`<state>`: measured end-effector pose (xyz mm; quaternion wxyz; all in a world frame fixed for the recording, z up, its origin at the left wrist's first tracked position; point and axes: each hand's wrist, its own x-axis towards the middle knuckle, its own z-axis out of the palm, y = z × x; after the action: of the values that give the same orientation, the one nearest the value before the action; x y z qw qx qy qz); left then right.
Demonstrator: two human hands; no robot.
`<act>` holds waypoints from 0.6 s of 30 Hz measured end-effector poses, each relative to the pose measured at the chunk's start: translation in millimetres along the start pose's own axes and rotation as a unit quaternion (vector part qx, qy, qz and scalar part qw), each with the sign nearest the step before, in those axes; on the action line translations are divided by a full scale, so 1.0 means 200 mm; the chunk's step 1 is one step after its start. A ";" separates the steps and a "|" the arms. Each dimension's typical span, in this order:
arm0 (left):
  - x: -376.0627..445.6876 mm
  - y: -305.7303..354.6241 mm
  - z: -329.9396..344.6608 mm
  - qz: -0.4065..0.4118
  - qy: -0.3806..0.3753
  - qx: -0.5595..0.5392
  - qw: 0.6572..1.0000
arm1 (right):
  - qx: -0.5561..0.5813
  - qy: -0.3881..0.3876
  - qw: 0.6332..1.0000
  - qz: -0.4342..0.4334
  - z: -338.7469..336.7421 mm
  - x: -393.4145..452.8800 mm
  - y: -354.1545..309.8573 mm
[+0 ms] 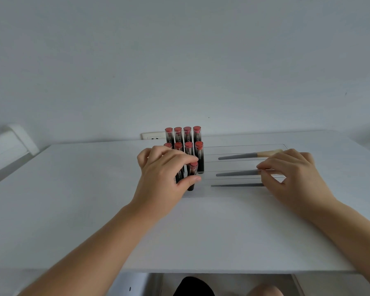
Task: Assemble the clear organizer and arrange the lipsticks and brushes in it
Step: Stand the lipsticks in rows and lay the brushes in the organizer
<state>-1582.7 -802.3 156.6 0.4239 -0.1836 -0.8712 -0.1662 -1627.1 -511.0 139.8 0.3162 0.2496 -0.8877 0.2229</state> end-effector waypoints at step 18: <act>-0.01 -0.04 -0.01 -0.009 -0.018 0.000 1.000 | 0.000 0.004 1.000 0.007 0.00 0.00 -0.01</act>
<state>-1583.8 -810.3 153.9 0.4070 -0.1784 -0.8802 -0.1666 -1626.4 -511.9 139.8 0.3181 0.2420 -0.8883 0.2261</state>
